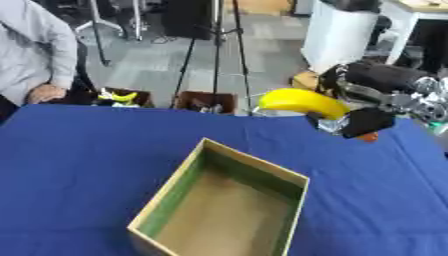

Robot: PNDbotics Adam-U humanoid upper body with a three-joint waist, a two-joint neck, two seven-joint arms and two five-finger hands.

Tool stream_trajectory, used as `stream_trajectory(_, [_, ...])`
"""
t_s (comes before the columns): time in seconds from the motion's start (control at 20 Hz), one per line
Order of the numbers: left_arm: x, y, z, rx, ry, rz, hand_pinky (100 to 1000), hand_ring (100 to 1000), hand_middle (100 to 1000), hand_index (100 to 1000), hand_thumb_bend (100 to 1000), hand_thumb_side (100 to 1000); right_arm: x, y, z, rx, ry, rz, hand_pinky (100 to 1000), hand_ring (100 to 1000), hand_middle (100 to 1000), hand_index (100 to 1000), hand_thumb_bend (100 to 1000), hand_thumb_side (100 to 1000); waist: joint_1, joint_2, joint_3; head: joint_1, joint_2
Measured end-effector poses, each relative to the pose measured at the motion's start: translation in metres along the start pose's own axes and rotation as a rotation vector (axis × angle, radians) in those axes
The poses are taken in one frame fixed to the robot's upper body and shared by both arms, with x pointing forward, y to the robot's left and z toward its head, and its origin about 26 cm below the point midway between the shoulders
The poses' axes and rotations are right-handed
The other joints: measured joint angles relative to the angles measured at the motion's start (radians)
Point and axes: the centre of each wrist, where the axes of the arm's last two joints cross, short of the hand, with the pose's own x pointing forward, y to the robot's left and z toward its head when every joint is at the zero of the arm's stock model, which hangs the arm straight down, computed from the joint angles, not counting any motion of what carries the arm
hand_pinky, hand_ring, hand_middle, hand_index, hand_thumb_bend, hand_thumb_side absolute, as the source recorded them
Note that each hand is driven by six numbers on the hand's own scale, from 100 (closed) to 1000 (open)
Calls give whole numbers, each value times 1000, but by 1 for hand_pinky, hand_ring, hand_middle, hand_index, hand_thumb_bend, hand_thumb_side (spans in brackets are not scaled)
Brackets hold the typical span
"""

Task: Pick up objects on the table and place them in the box.

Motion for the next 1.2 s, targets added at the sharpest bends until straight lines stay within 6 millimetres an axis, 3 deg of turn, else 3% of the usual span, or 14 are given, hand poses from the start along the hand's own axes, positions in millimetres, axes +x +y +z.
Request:
stream_trajectory(0.8, [1, -2, -2, 3, -4, 5, 234, 430, 434, 621, 100, 980, 33, -3, -30, 60, -145, -28, 711, 742, 564, 639, 100, 732, -9, 0, 26, -16, 0])
stream_trajectory(1.2, [2, -3, -4, 4, -9, 14, 234, 429, 433, 620, 100, 979, 39, -2, -41, 138, -199, -55, 711, 735, 561, 631, 100, 671, -19, 4, 43, -25, 0])
